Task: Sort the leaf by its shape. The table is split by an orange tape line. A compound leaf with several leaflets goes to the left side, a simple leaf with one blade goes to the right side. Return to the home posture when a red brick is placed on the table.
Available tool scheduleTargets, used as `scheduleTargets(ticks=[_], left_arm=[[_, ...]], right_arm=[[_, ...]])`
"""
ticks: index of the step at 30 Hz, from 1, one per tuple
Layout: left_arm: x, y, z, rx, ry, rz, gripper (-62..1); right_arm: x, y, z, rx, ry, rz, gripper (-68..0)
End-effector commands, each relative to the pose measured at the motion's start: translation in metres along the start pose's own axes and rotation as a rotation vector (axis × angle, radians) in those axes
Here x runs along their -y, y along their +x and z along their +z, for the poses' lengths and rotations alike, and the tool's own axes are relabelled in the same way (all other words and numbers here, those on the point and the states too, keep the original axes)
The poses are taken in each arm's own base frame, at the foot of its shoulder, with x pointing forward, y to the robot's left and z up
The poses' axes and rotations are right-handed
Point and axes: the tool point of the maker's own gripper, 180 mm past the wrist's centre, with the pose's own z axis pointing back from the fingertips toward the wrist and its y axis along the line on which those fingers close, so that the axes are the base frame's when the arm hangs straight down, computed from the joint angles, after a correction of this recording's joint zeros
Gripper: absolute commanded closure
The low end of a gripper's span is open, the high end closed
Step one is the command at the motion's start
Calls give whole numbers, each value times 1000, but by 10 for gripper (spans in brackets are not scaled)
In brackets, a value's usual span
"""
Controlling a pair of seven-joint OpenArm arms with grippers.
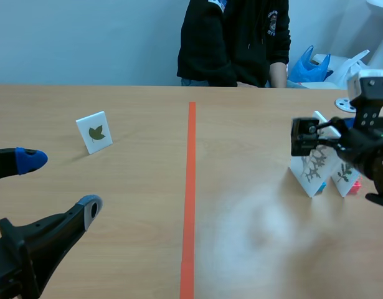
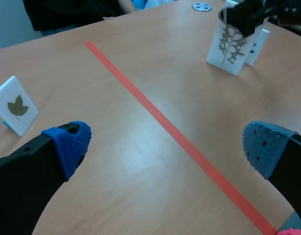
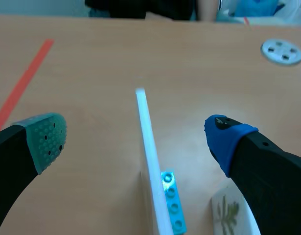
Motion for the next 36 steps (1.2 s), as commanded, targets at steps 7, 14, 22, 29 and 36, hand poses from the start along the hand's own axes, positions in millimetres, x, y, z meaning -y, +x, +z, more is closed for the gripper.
scheduleTargets(ticks=[7, 14, 22, 29, 36], left_arm=[[0, 6, 0, 24, 1, 2, -623], [0, 6, 0, 24, 1, 2, -623], [0, 6, 0, 23, 1, 2, -623], [0, 6, 0, 24, 1, 2, -623], [0, 4, 0, 14, 1, 2, -623]], right_arm=[[0, 51, 39, 95, -3, 61, -578], [-21, 45, 91, 44, 70, 133, -578], [-70, -1, 153, -124, 263, 119, -578], [-97, -13, 182, -190, 377, 114, -585], [-110, -4, 179, -144, 422, 96, -679]])
